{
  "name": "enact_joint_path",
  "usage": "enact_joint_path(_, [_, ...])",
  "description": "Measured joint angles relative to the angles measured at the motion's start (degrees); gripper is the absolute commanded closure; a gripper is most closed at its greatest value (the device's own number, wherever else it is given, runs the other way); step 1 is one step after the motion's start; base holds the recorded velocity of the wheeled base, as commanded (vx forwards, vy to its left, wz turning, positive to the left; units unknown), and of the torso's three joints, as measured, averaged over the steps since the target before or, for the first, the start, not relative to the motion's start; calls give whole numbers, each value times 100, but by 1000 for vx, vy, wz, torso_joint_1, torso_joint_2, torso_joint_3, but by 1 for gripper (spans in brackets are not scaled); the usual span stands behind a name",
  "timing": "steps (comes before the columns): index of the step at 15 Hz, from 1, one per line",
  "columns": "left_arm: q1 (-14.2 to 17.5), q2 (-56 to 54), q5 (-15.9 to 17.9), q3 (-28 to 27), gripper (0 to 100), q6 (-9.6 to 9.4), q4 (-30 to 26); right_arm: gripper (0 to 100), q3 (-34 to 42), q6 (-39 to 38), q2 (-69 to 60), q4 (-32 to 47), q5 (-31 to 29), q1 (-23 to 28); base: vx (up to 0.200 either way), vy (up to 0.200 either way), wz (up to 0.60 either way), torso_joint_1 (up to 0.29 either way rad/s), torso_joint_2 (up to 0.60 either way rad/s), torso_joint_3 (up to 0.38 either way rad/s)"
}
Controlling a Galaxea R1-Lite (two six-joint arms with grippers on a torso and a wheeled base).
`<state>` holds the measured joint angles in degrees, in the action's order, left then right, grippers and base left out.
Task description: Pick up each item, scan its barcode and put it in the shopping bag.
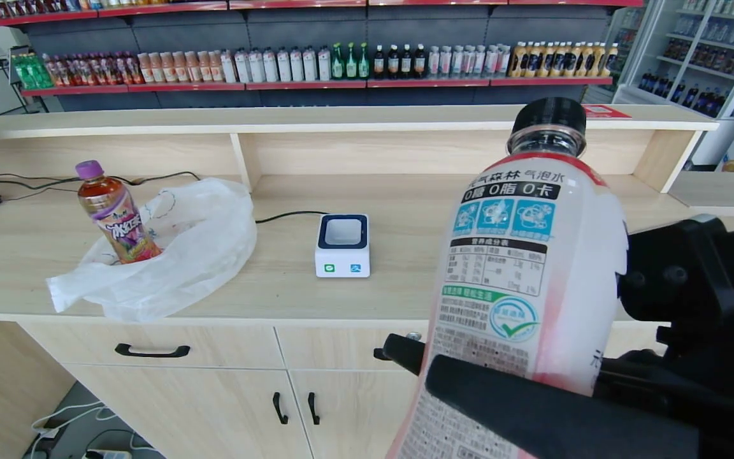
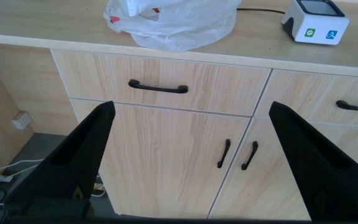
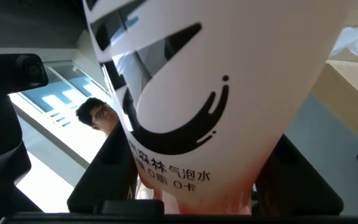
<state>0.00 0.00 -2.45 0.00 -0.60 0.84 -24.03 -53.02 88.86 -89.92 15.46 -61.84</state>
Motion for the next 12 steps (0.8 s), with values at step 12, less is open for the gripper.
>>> enact_joint_path(12, [0,0,-4,0,0,5,-5,100,9,72,-63,-5,-9,66,0,0,0,0,0,0])
